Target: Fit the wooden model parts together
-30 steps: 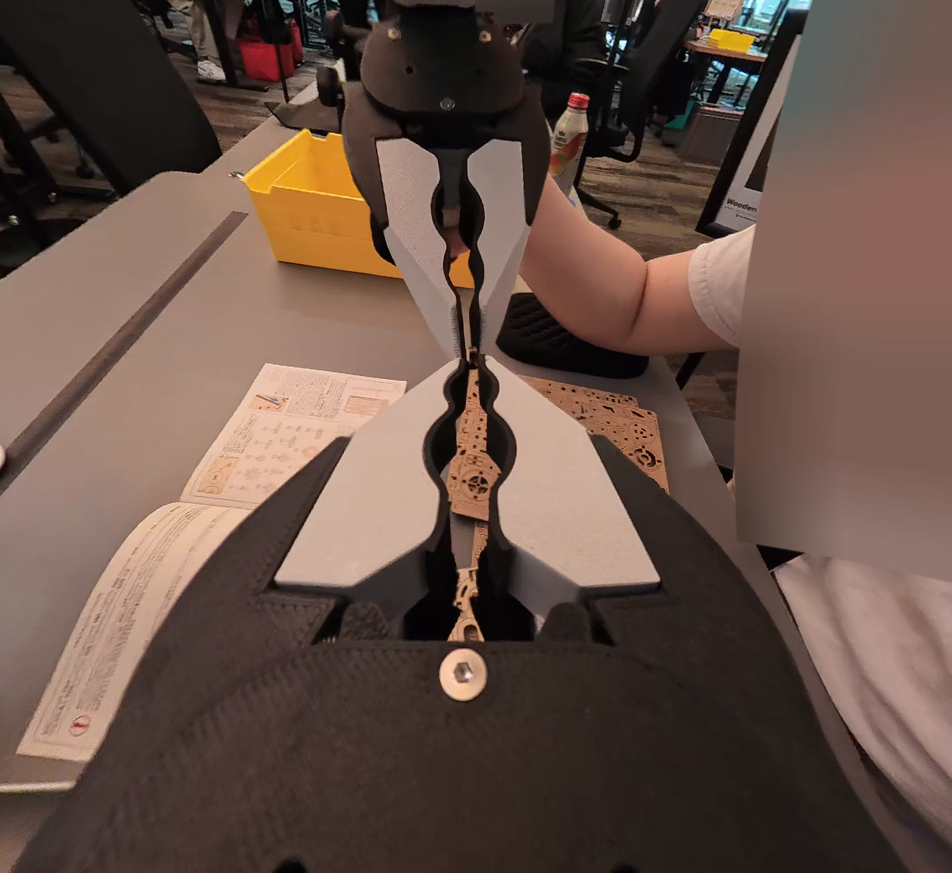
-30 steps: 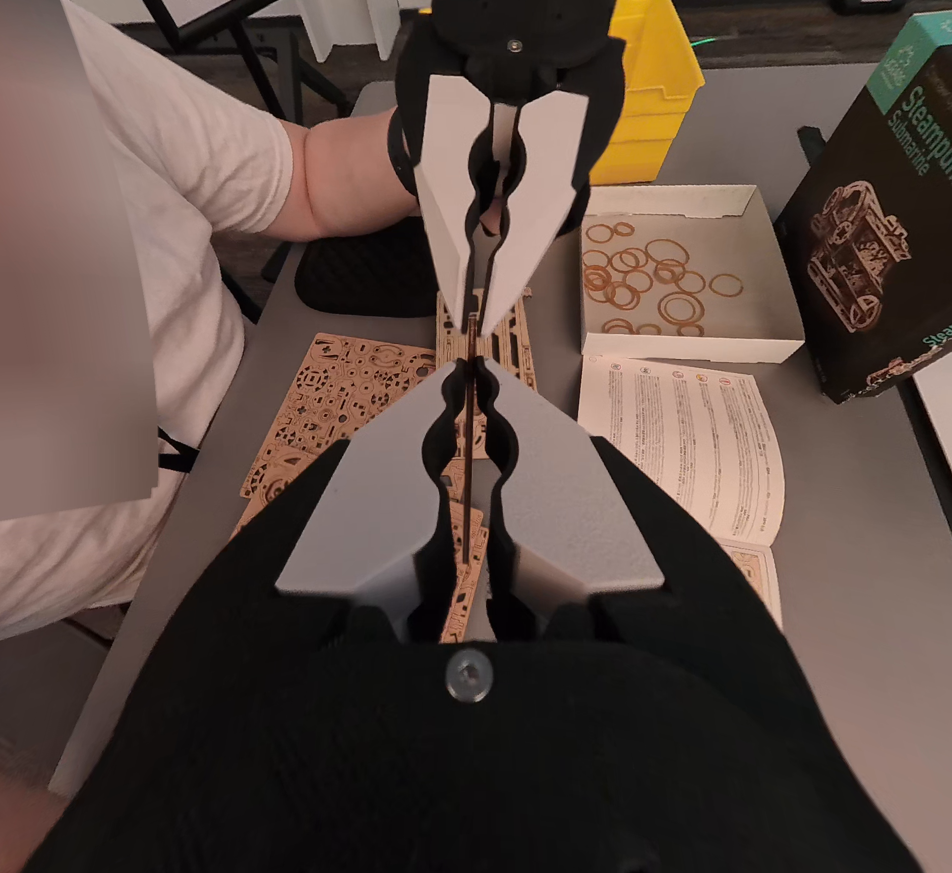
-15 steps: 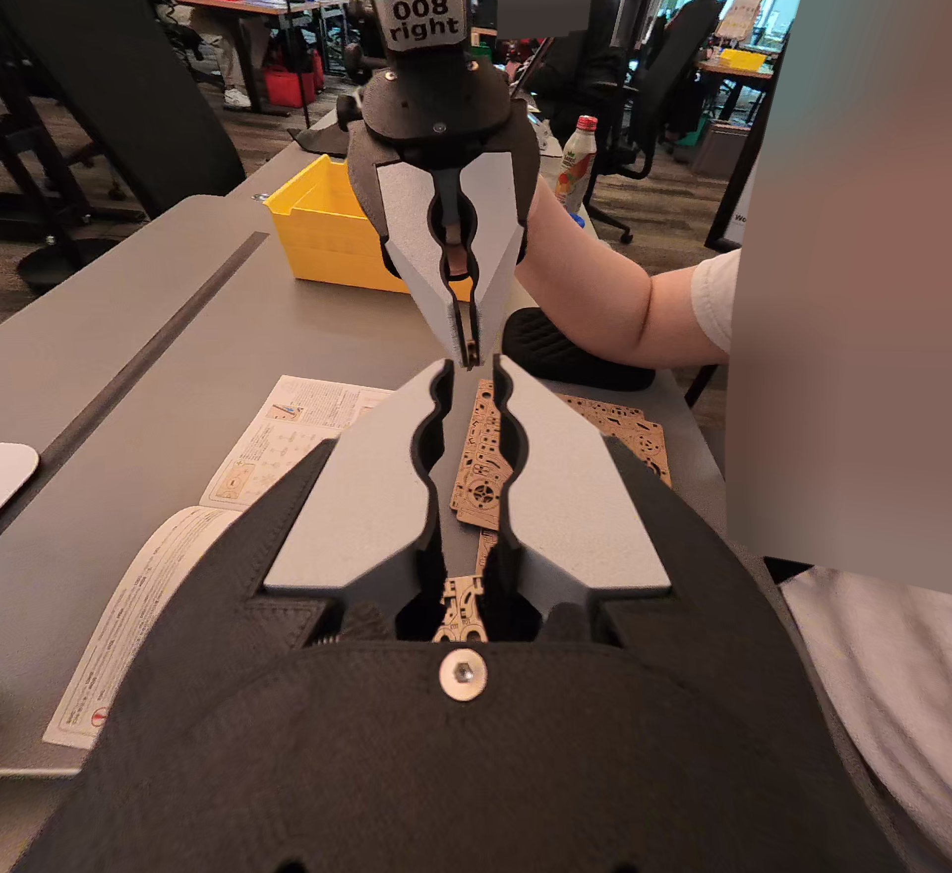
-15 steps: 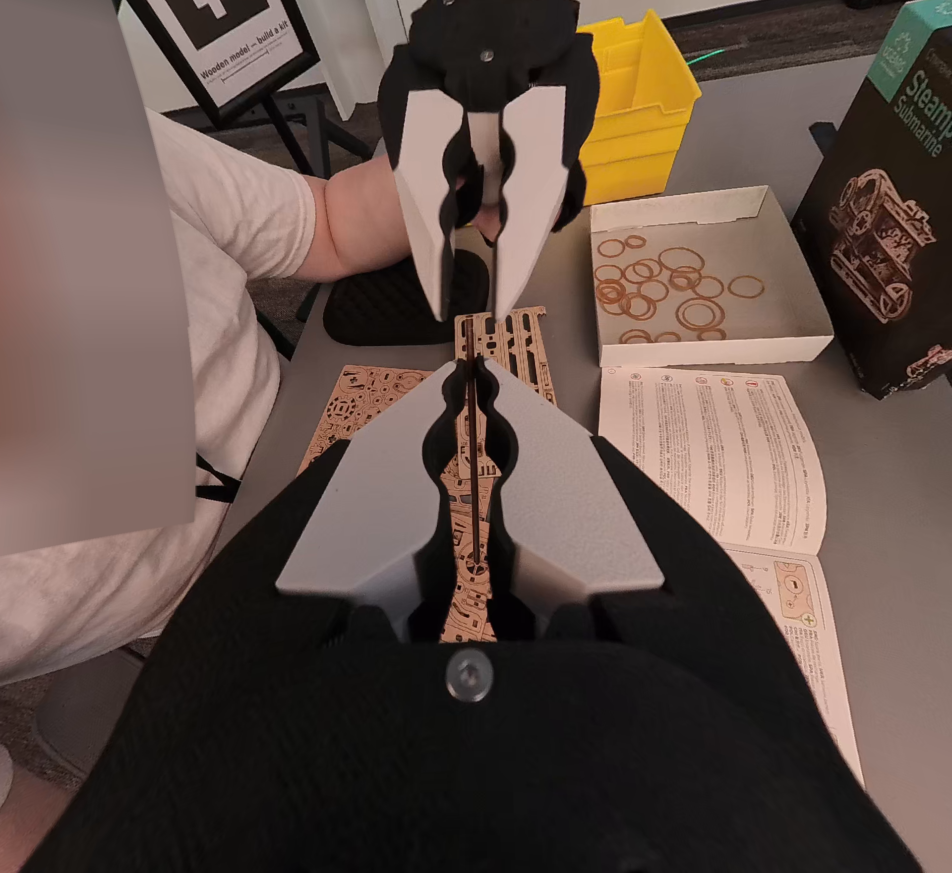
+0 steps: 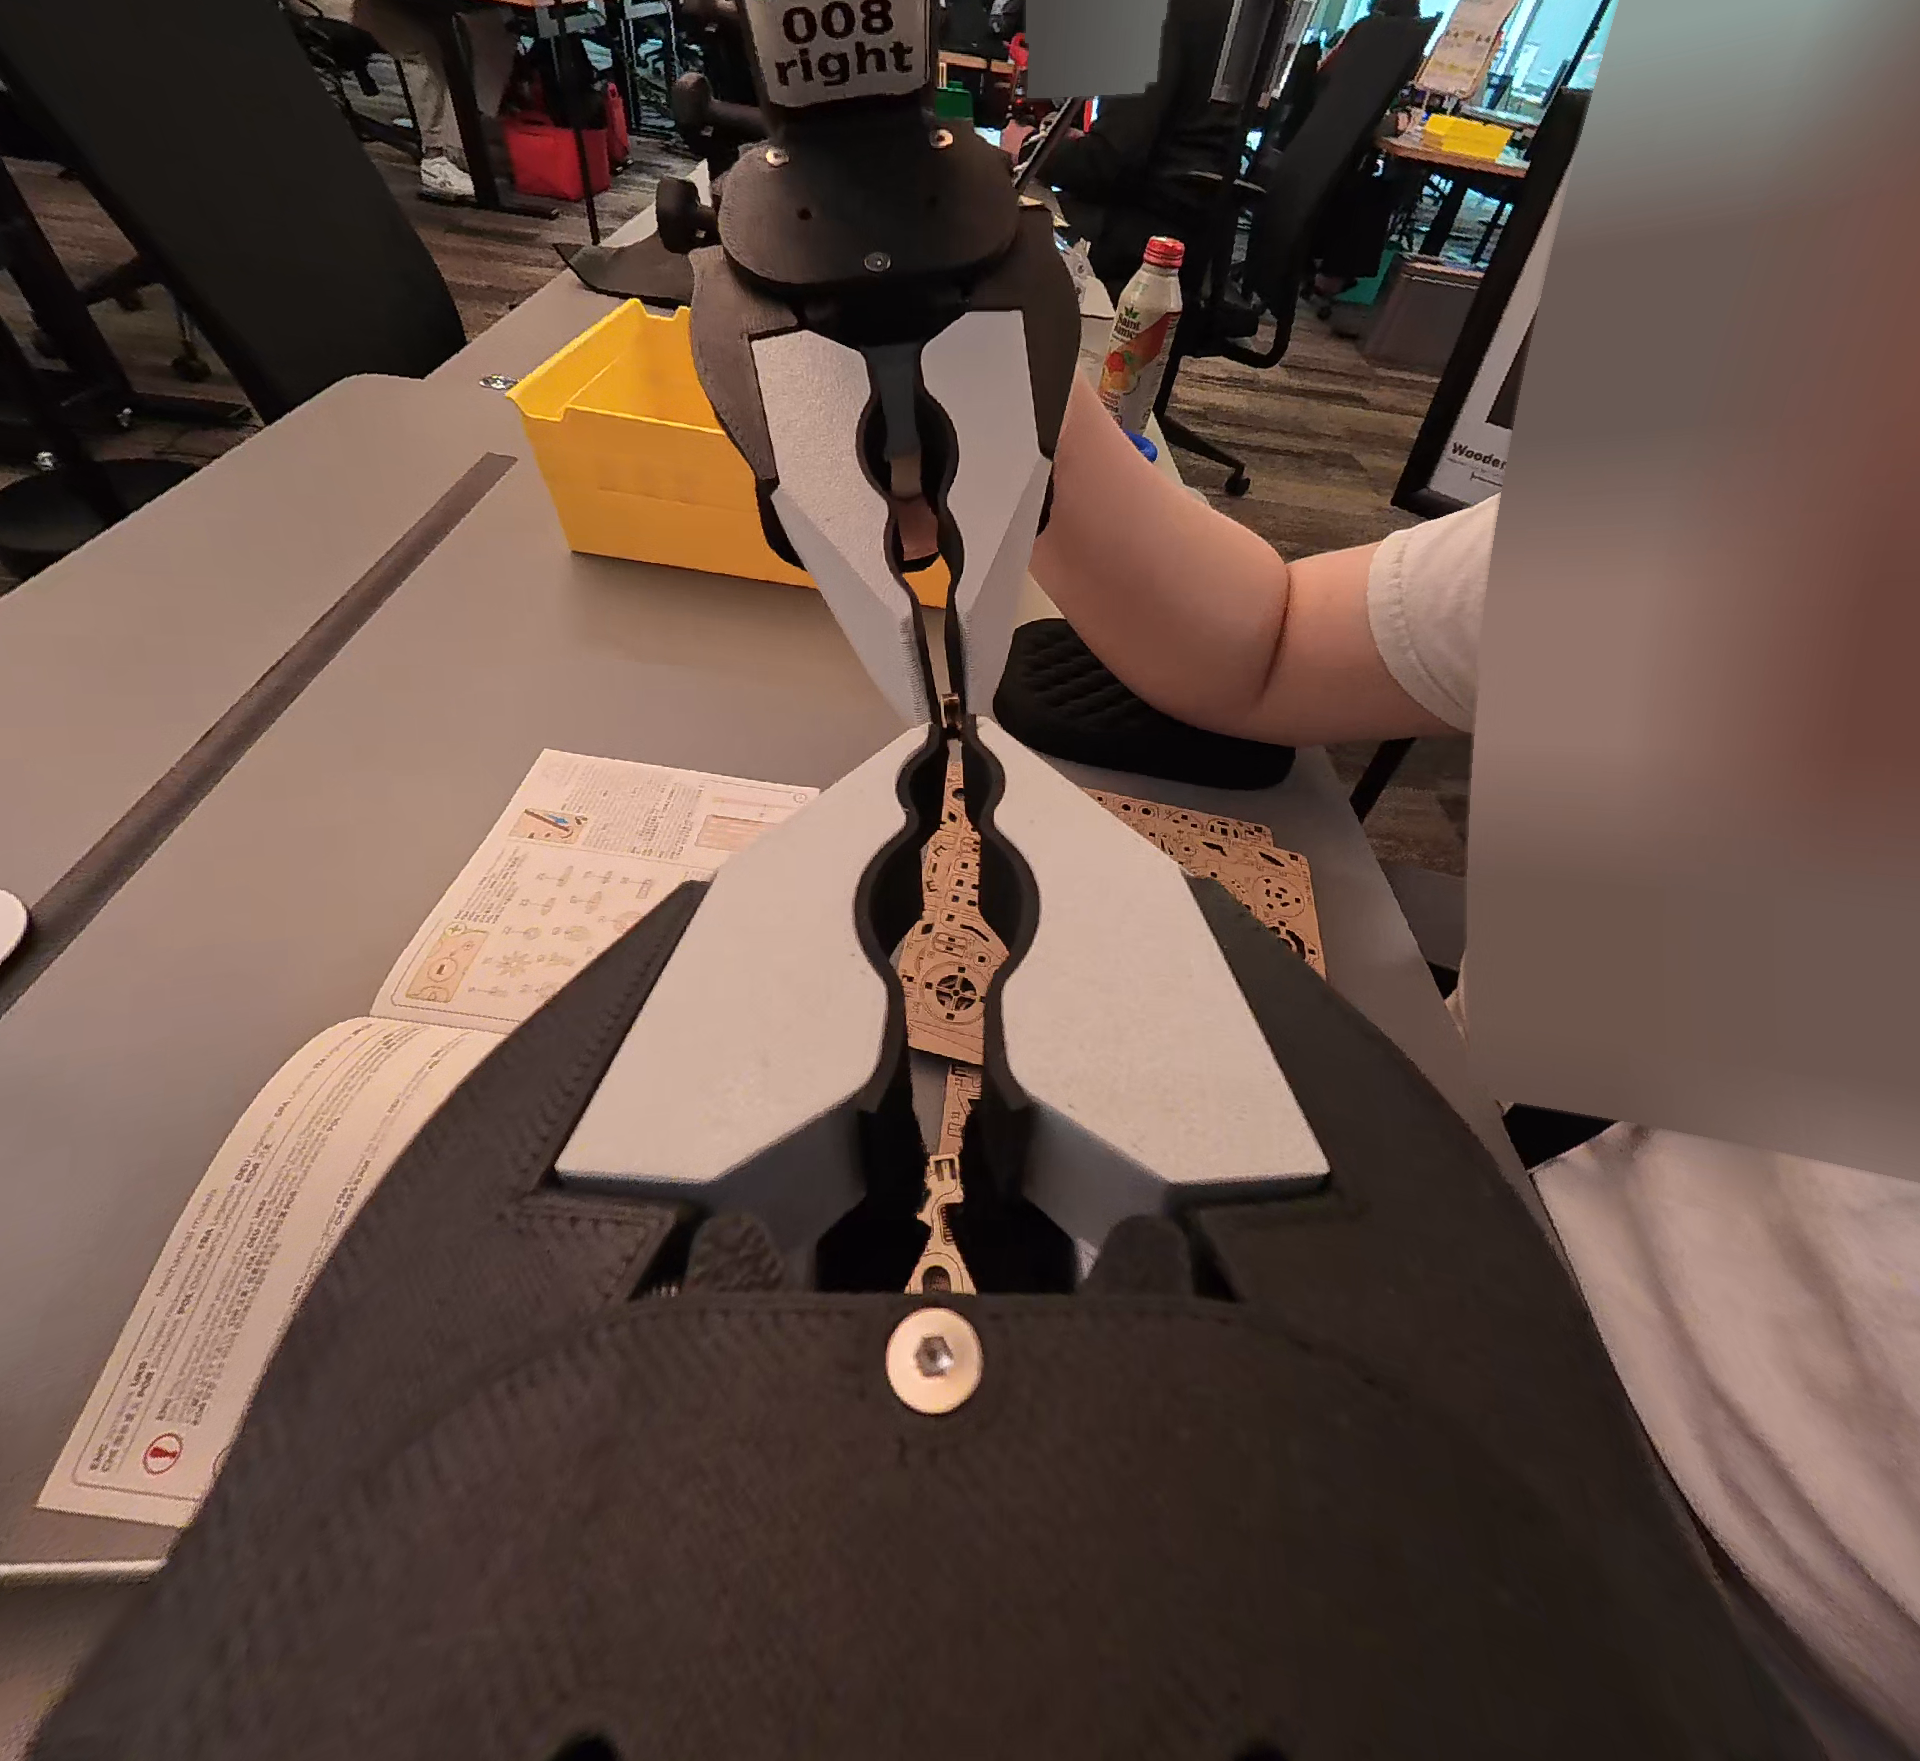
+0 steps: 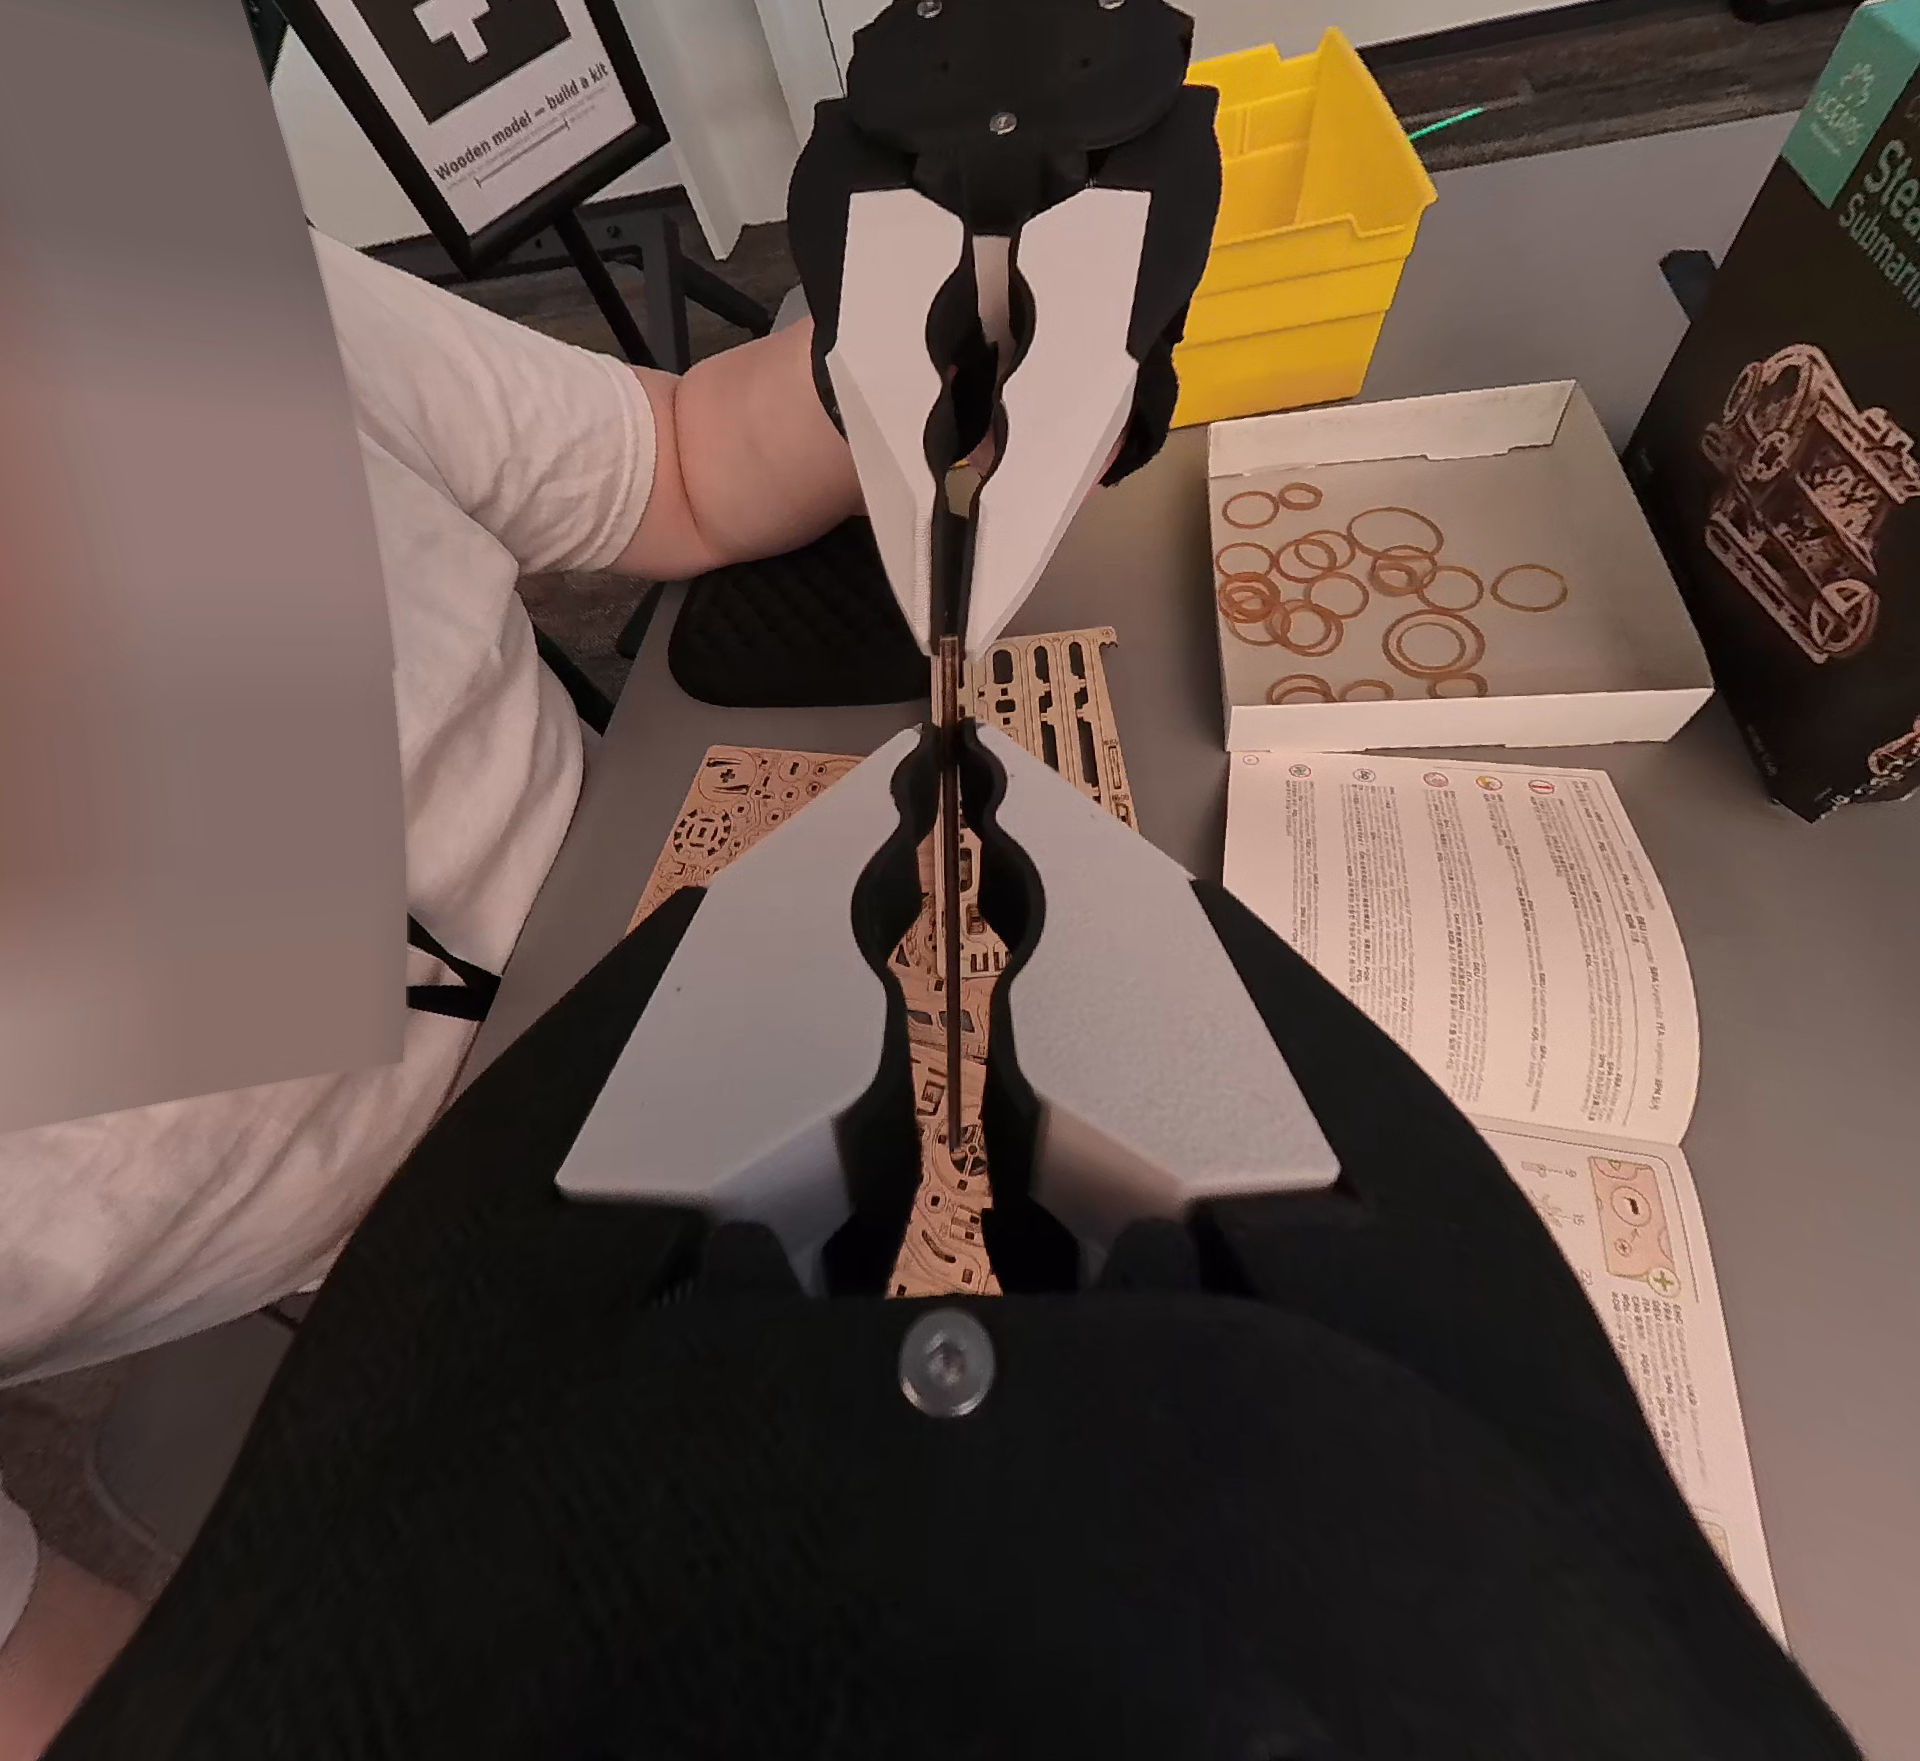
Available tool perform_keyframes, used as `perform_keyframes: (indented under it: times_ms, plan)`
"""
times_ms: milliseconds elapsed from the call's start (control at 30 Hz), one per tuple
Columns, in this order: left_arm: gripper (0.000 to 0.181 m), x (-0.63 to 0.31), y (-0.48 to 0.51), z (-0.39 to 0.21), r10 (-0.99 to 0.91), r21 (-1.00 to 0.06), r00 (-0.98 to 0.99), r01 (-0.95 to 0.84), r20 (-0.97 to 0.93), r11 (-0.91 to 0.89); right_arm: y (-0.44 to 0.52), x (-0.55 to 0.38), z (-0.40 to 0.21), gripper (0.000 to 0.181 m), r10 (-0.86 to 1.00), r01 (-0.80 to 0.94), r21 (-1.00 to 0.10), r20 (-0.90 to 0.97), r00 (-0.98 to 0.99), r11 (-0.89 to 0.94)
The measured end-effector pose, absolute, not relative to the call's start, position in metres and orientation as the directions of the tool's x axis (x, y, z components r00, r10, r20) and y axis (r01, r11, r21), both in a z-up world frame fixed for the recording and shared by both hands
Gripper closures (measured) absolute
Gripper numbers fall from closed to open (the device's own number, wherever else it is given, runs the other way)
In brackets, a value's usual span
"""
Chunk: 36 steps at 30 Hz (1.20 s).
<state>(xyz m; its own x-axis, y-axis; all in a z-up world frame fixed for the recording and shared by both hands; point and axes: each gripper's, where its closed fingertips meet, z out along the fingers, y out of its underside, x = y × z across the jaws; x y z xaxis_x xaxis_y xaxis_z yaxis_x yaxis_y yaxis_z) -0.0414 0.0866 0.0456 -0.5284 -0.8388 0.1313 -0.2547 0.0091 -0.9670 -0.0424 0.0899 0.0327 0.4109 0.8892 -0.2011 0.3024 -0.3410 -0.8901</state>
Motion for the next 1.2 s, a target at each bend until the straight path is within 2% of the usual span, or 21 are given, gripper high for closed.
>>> perform_keyframes:
  times_ms: [200, 400, 467, 533, 933, 967, 1000, 1033, 1133, 1200]
  plan:
    - [0.180, -0.042, 0.086, 0.050, -0.838, -0.972, -0.529, -0.235, 0.131, -0.004, 0.089, -0.043, 0.035, 0.179, 0.889, 0.291, -0.894, -0.205, 0.409, -0.340]
    - [0.164, -0.043, 0.090, 0.054, -0.823, -0.970, -0.536, -0.234, 0.187, -0.068, 0.091, -0.042, 0.033, 0.179, 0.886, 0.300, -0.890, -0.201, 0.417, -0.342]
    - [0.167, -0.040, 0.088, 0.050, -0.827, -0.969, -0.533, -0.243, 0.178, -0.051, 0.090, -0.043, 0.033, 0.179, 0.888, 0.300, -0.890, -0.202, 0.413, -0.342]
    - [0.180, -0.039, 0.086, 0.046, -0.833, -0.969, -0.532, -0.247, 0.156, -0.024, 0.091, -0.043, 0.032, 0.179, 0.887, 0.303, -0.889, -0.201, 0.415, -0.343]
    - [0.180, -0.042, 0.085, 0.056, -0.838, -0.977, -0.530, -0.212, 0.134, -0.023, 0.089, -0.045, 0.040, 0.179, 0.891, 0.266, -0.904, -0.212, 0.401, -0.335]
    - [0.174, -0.042, 0.085, 0.059, -0.836, -0.977, -0.528, -0.208, 0.148, -0.042, 0.089, -0.045, 0.042, 0.179, 0.890, 0.255, -0.905, -0.222, 0.398, -0.340]
    - [0.152, -0.043, 0.087, 0.064, -0.836, -0.976, -0.522, -0.204, 0.170, -0.071, 0.089, -0.043, 0.042, 0.179, 0.885, 0.249, -0.903, -0.234, 0.402, -0.351]
    - [0.141, -0.046, 0.091, 0.071, -0.834, -0.976, -0.518, -0.195, 0.189, -0.100, 0.090, -0.041, 0.043, 0.179, 0.880, 0.239, -0.901, -0.245, 0.407, -0.361]
    - [0.154, -0.060, 0.101, 0.095, -0.831, -0.981, -0.523, -0.124, 0.191, -0.147, 0.091, -0.035, 0.049, 0.179, 0.853, 0.169, -0.894, -0.318, 0.413, -0.415]
    - [0.154, -0.068, 0.109, 0.107, -0.848, -0.985, -0.502, -0.092, 0.170, -0.143, 0.095, -0.025, 0.053, 0.179, 0.811, 0.109, -0.877, -0.377, 0.447, -0.468]
